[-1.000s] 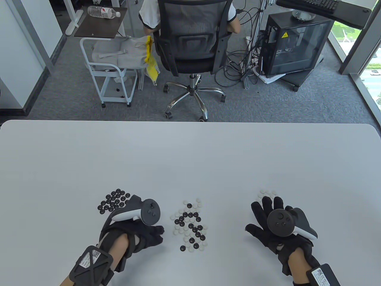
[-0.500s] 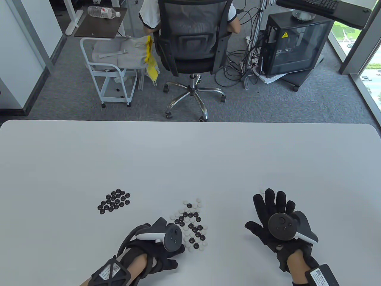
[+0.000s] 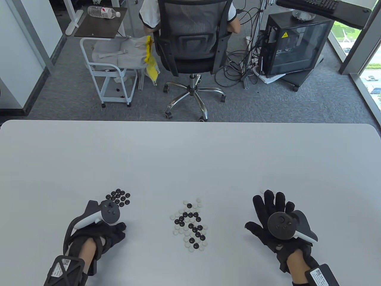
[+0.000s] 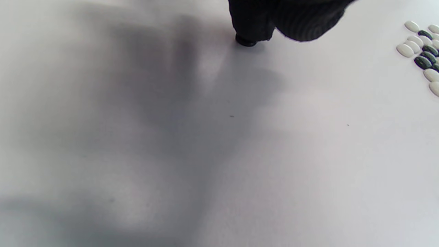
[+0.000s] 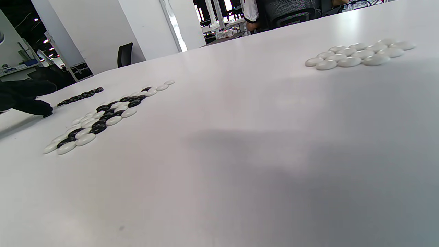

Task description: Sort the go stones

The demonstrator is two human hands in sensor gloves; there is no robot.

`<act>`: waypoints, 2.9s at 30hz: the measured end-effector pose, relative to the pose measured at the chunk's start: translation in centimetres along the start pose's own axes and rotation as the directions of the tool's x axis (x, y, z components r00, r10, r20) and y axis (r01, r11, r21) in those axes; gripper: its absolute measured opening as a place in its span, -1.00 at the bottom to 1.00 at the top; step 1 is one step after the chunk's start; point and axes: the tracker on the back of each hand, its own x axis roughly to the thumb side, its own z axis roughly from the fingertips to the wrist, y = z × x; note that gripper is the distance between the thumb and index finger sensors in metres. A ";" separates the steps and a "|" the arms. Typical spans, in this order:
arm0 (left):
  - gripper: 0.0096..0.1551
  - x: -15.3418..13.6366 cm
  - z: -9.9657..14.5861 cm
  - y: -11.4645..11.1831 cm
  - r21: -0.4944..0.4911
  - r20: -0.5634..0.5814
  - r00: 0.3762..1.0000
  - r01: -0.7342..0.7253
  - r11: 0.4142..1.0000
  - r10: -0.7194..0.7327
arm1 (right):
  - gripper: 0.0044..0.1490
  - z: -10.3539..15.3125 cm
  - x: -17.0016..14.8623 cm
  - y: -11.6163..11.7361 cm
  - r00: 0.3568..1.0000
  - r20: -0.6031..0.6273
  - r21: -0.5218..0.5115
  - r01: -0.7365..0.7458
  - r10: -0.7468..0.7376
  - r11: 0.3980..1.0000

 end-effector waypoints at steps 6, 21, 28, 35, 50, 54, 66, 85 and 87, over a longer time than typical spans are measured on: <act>-0.27 -2.8 -1.1 1.3 0.014 -0.060 0.991 -0.123 0.992 0.124 | 0.17 0.0 -0.1 0.0 1.000 -0.005 0.006 0.014 -0.013 1.000; -0.23 -3.5 -0.9 2.7 0.046 -0.095 0.977 -0.189 0.981 0.192 | 0.16 0.0 -0.2 -0.1 1.000 0.002 0.018 0.031 -0.031 0.999; -0.09 0.3 5.2 7.0 0.386 -0.013 0.999 -0.029 0.922 0.036 | 0.17 -0.1 -0.2 0.0 1.000 0.005 0.028 0.030 -0.030 0.999; 0.00 5.2 10.4 7.6 0.684 0.082 0.985 0.057 0.727 -0.155 | 0.17 -0.1 -0.2 0.0 1.000 0.009 0.026 0.029 -0.029 0.999; -0.02 8.5 6.6 -0.7 0.768 0.033 0.921 0.226 0.599 -0.389 | 0.17 -0.3 0.0 0.3 1.000 0.015 0.039 0.014 -0.015 0.999; -0.03 6.9 4.7 -1.8 0.747 0.086 0.939 0.160 0.645 -0.333 | 0.17 -0.4 0.1 0.5 1.000 0.019 0.048 0.020 -0.021 0.999; 0.01 6.0 2.2 -2.8 0.624 0.101 0.941 0.193 0.757 -0.322 | 0.16 -0.8 0.2 1.0 1.000 0.009 0.076 -0.006 0.005 0.997; 0.00 5.9 2.4 -2.8 0.619 0.115 0.947 0.167 0.768 -0.299 | -0.06 -8.5 8.0 -6.7 0.989 0.125 0.180 0.052 -0.075 0.982; 0.00 5.8 2.4 -2.8 0.619 0.116 0.948 0.163 0.768 -0.295 | -0.07 -11.3 9.0 -6.5 0.995 0.070 0.289 0.043 -0.066 0.956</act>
